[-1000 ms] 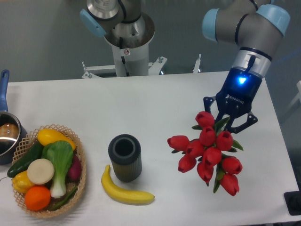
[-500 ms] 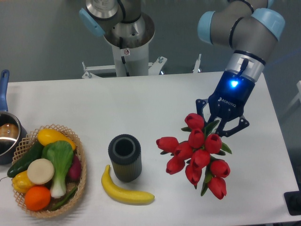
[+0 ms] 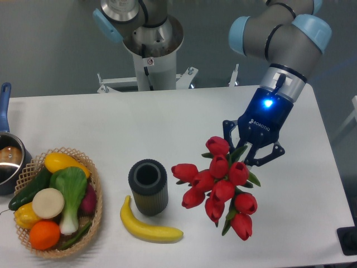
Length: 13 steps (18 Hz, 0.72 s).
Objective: Insert the flowers into the vase
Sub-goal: 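Carry the red tulip bunch with the gripper toward the grey vase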
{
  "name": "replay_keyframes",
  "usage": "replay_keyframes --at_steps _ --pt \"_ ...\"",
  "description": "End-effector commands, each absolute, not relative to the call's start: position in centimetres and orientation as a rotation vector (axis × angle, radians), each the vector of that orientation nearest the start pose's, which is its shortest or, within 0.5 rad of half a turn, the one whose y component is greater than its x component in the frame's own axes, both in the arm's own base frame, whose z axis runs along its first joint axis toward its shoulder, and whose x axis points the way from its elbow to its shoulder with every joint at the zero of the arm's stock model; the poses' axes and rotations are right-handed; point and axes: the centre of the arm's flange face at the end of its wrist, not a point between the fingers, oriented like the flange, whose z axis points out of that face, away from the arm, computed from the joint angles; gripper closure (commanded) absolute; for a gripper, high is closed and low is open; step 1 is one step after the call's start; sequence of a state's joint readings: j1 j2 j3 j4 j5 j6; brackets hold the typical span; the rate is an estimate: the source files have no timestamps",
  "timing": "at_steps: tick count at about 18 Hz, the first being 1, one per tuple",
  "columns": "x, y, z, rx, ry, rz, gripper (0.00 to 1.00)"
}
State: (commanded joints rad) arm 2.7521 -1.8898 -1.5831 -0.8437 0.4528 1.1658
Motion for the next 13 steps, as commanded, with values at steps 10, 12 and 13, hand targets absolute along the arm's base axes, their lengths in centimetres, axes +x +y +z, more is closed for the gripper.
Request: replay_keyframes --at_steps 10,12,13 --pt "-42.9 47.1 43.2 -1.732 0.328 -0.299 0.81" --pt "-41.7 47.4 41.8 -1.69 0.345 -0.334 0.81" --pt "-41.2 47.4 41.2 -1.676 0.347 -0.346 0.81"
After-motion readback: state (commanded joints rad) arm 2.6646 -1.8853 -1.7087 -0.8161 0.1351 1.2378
